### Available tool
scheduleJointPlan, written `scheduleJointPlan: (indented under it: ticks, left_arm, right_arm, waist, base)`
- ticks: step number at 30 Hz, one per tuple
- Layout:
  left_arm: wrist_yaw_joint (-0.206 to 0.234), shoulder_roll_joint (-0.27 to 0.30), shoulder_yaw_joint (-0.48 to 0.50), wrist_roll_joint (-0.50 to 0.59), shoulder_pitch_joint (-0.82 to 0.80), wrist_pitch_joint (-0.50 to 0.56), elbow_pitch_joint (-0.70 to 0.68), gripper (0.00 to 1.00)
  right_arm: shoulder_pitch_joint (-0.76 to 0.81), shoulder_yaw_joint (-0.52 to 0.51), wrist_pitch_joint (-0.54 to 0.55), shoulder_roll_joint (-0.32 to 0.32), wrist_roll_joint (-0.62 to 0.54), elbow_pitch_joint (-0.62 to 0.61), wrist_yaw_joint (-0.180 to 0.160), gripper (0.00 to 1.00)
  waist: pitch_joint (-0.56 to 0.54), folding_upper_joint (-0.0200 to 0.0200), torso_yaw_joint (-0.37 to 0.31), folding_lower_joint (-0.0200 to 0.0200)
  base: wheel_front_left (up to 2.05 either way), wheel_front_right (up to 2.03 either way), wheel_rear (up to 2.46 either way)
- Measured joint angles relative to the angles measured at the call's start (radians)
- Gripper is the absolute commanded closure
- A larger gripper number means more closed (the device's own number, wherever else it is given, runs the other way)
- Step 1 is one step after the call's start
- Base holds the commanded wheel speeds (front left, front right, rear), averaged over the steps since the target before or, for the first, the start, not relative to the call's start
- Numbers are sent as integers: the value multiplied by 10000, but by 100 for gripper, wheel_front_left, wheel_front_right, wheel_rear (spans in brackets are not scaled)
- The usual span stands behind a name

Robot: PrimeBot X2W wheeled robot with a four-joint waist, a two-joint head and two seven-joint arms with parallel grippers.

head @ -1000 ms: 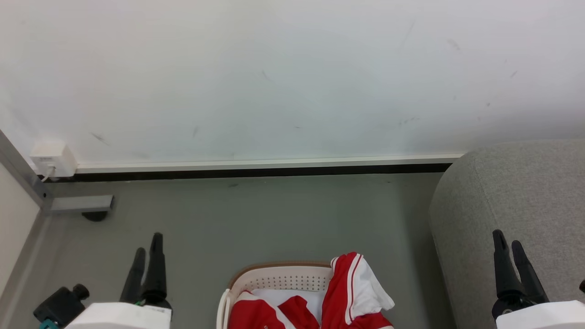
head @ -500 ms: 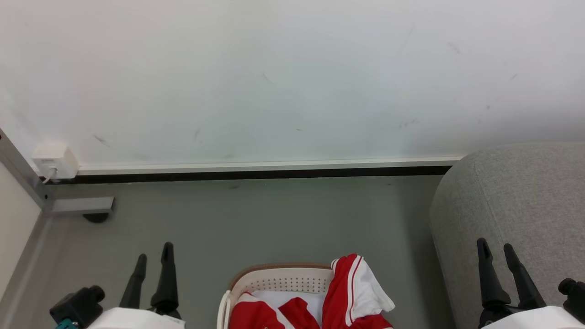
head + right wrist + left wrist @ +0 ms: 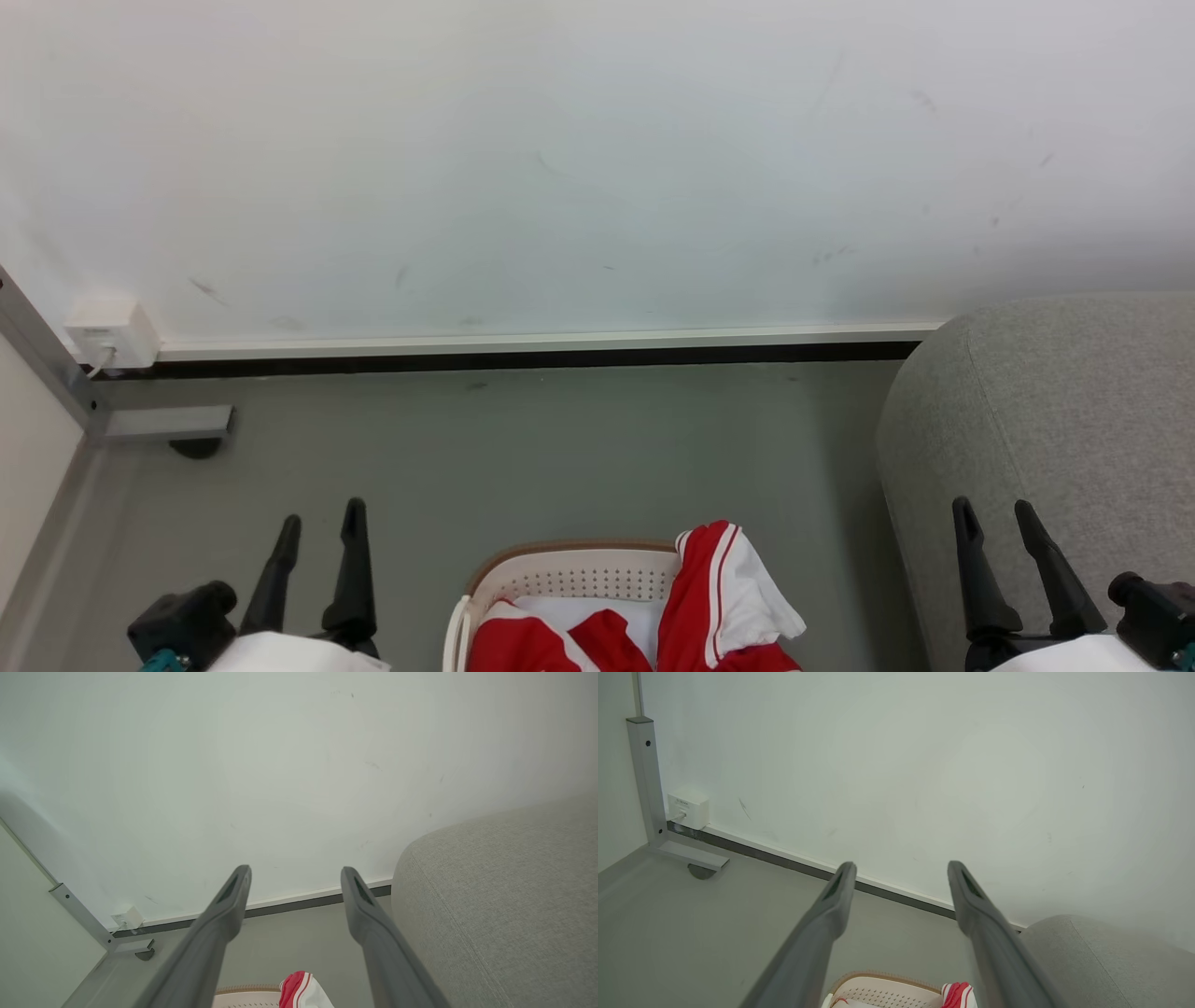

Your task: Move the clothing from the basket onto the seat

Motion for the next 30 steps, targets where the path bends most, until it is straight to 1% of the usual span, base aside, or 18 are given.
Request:
scheduleJointPlan:
  ticks: [8, 9, 16, 22, 25, 30]
  left_arm:
    - [61, 29, -56, 606, 10, -150, -81, 0]
    - [75, 31, -69, 759, 29, -222, -81, 0]
    - [123, 36, -88, 1287, 69, -380, -96, 0]
    - [146, 35, -100, 1804, 86, -487, -180, 0]
    - [146, 0, -54, 2151, 98, -587, -272, 0]
    - [142, -36, -27, 2554, 97, -673, -382, 0]
  right_arm:
    - [-21, 111, -171, -2, -602, 109, 0, 0]
    - [-20, 159, -207, -15, -834, 155, 0, 0]
    - [-32, 305, -355, -92, -1220, 176, 0, 0]
    - [-39, 407, -479, -142, -1680, 27, 0, 0]
    - [-38, 435, -616, -174, -2128, -159, 0, 0]
    - [-37, 493, -704, -180, -2395, -280, 0, 0]
  waist:
    - [-9, 0, -4, 0]
    - [-13, 0, -2, 0]
    - [-24, 0, -5, 0]
    - [-30, 0, -26, 0]
    - [-43, 0, -39, 0]
    - [-35, 0, -25, 0]
  base:
    - [0, 0, 0]
    - [0, 0, 0]
    - [0, 0, 0]
    - [0, 0, 0]
    - [0, 0, 0]
    - [0, 0, 0]
